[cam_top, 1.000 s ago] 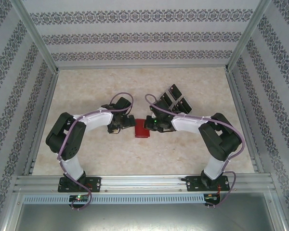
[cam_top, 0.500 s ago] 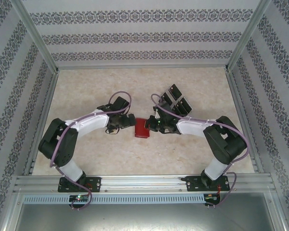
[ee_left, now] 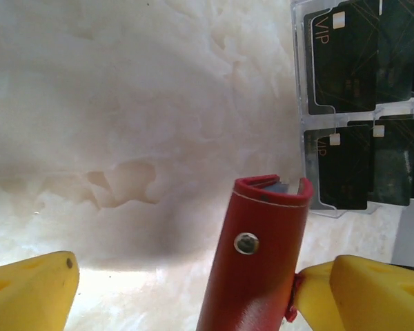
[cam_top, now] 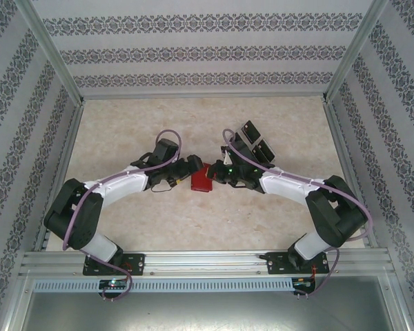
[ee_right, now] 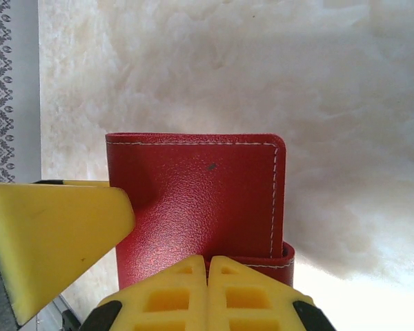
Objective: Put the credit cards into the card holder
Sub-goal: Pass the card holder to the card holder, then open the button on the card holder.
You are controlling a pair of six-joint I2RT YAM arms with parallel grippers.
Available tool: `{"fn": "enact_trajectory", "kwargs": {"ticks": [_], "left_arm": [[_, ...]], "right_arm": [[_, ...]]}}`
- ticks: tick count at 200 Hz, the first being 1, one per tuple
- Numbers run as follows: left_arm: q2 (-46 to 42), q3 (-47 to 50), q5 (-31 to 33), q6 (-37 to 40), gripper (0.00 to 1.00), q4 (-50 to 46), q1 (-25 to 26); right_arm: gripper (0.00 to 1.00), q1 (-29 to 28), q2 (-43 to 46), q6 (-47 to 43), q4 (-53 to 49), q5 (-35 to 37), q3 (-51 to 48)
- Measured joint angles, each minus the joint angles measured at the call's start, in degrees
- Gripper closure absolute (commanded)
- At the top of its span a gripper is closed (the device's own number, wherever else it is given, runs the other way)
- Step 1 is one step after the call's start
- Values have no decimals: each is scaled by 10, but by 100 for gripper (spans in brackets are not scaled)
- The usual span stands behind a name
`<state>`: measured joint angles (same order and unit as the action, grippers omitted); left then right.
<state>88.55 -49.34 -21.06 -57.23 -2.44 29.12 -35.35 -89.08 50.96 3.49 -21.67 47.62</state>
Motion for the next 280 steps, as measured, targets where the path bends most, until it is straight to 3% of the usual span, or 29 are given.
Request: {"fn": "enact_trajectory", "kwargs": {"ticks": [63,86,103,125,223,236,259,280], "left_arm": [[5,17,-33,-38,41,91,0],[10,27,-42,-48,55,109,0],[11,32,-43,-56,71,116,0],[11,34,-47,-60,100,124,0],[11,34,-35,-48,100,135,-3],[11,35,-35,-43,100,137,-3],[11,37,-35,-36,100,143,-3],[11,37,-35,-28,100,145,-3]], "right_arm": [[100,0,2,8,0,-5,0],[100,0,5,13,0,-5,0],[100,0,8,14,0,-5,0],[100,0,10,14,0,-5,0],[100,68,106,14,-8,13,-81],[76,69,107,14,-9,12,-86],[50,69,107,10,-2,10,-99],[35,62,107,9,-2,10,-105]]}}
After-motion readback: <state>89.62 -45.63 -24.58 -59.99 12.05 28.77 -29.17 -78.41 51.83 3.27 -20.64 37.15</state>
